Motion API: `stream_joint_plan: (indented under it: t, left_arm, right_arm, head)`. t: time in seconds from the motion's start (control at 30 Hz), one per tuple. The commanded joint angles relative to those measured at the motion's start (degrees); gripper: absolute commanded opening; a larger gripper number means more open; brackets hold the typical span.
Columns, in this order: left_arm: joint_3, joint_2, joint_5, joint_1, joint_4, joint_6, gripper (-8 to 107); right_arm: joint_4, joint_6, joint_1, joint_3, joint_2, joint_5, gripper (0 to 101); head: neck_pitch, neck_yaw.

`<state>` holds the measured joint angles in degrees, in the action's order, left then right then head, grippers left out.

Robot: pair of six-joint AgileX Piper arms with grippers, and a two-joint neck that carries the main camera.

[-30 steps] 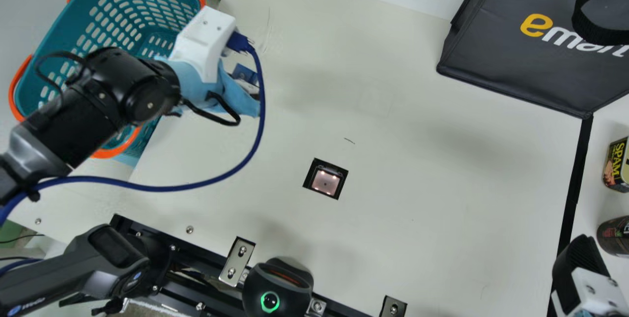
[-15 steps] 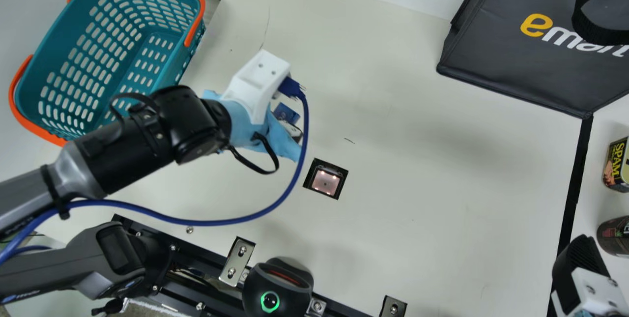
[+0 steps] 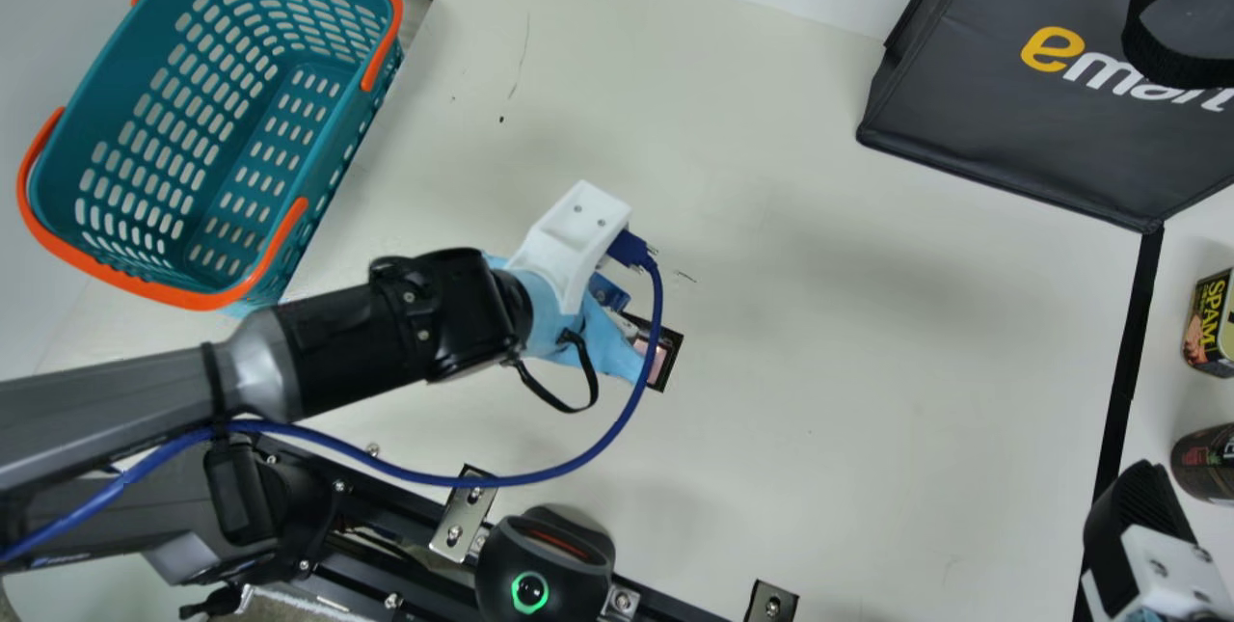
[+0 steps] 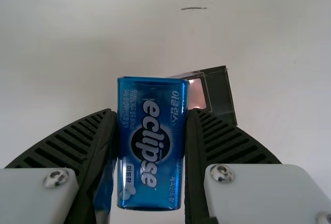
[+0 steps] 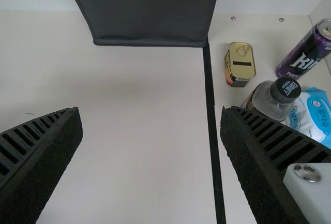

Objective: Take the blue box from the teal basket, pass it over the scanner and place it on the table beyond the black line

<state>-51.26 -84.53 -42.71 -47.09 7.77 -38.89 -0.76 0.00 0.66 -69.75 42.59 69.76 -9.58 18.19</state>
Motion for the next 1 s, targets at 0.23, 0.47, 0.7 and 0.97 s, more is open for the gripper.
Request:
stream_joint_plan:
  t: [0.23,0.47,0.7,0.97]
  left_arm:
    - [0.8,-2.6,4.2,-1.6,-0.3,-7.3,-8]
    - [0.9,-4.2,6.4,-2.0,-0.5,-11.7,-8]
    - [1.0,-5.5,7.6,-2.4,-0.4,-15.6,-8]
    - [1.3,-6.6,8.6,-2.8,-0.8,-18.4,-8]
  right_arm:
    - [0.0,0.0,0.0,0.0,0.0,0.0,95]
    - [0.0,0.0,0.0,0.0,0.0,0.0,95]
    - [0.0,0.0,0.0,0.0,0.0,0.0,95]
    - [0.0,0.0,0.0,0.0,0.0,0.0,95]
  head:
    - [1.7,0.2]
    - [1.7,0.2]
    - [1.7,0.2]
    - [1.7,0.2]
